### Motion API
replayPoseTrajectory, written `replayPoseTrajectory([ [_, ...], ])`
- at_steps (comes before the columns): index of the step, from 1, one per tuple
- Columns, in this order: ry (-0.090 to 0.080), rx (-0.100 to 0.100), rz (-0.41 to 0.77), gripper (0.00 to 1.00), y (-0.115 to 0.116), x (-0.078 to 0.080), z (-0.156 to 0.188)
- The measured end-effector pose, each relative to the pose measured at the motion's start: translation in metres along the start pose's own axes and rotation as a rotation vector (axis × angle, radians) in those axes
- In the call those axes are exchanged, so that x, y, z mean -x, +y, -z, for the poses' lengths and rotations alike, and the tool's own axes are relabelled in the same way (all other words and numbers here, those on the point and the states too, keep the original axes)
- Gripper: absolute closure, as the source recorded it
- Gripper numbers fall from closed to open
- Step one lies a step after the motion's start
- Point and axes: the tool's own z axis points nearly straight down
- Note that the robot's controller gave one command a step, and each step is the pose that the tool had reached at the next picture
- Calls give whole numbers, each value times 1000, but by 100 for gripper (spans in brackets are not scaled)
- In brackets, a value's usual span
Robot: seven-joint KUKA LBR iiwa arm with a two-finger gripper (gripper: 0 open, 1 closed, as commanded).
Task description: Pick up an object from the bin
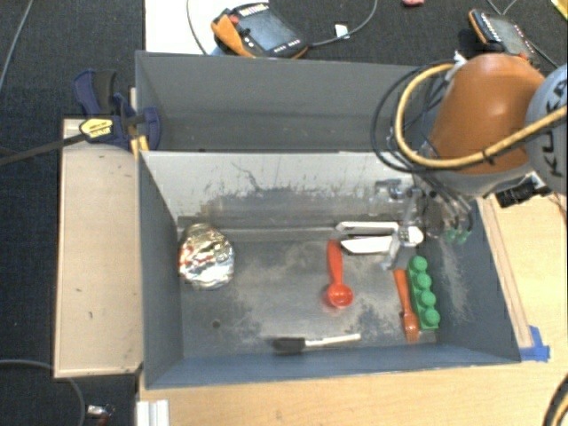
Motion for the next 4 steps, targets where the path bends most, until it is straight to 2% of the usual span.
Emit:
replayPoseTrajectory([
  [1,-8,0,1,0,0,2,4],
  [2,-20,0,27,0,-6,1,-12],
  [3,-21,-2,124,0,-22,30,-36],
  [4,-12,0,81,0,-9,-26,-144],
])
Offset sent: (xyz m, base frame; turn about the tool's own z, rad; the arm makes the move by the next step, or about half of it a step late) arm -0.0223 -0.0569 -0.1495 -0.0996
